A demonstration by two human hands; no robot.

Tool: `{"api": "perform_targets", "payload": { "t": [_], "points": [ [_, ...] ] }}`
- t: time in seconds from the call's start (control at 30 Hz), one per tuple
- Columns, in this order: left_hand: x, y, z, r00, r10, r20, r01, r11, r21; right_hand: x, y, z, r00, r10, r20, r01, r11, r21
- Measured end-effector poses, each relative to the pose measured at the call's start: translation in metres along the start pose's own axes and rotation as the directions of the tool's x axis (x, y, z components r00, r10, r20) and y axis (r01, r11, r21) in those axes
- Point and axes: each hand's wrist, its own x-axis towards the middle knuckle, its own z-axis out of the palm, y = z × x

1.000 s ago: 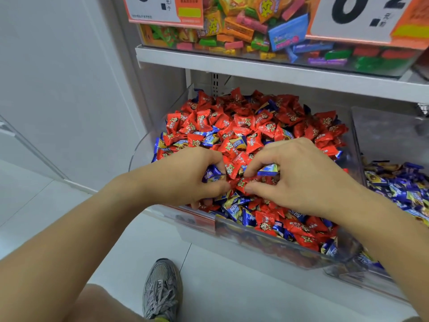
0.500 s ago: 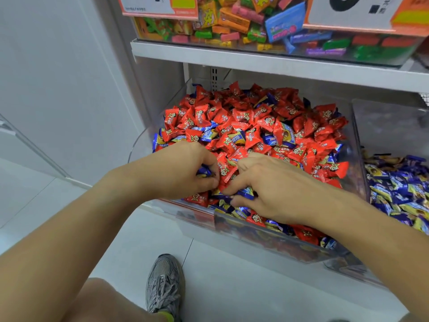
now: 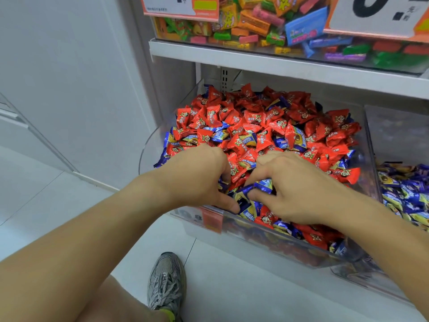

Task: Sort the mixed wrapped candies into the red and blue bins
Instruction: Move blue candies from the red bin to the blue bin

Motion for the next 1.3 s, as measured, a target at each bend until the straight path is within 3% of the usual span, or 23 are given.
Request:
{"api": "perform_targets", "payload": {
  "t": [0.13,0.37,0.57,0.73,0.87,1.07,1.3],
  "points": [
    [0.001,0.001,0.007,0.997,0.017,-0.081,-0.017,1.000,0.000,-0.004,0.006,-0.005,0.996,0.085,-0.041,-0.080,0.991,0.104],
    [0.000,-0.004,0.001,0.982,0.041,-0.183,-0.072,0.983,-0.168,-0.005,0.004,-0.009,0.976,0.196,-0.094,-0.162,0.945,0.284],
    [-0.006,-0.010,-0.016,0.976,-0.033,-0.213,-0.025,0.964,-0.265,-0.006,-0.001,-0.011,0.946,0.289,-0.148,-0.188,0.859,0.476],
    [-0.009,-0.018,-0.019,0.979,-0.097,-0.177,0.059,0.976,-0.209,-0.006,0.001,-0.012,0.913,0.369,-0.177,-0.307,0.903,0.301],
    [-0.010,-0.021,-0.020,0.982,-0.150,-0.118,0.127,0.975,-0.180,-0.008,0.001,-0.015,0.891,0.428,-0.149,-0.367,0.874,0.318],
    [-0.011,-0.022,-0.022,0.957,-0.229,-0.178,0.185,0.955,-0.233,-0.006,-0.002,-0.013,0.881,0.451,-0.144,-0.378,0.852,0.362],
    [-0.012,-0.020,-0.020,0.938,-0.230,-0.258,0.125,0.921,-0.369,0.000,-0.012,-0.019,0.854,0.519,-0.037,-0.335,0.602,0.725]
  ]
}}
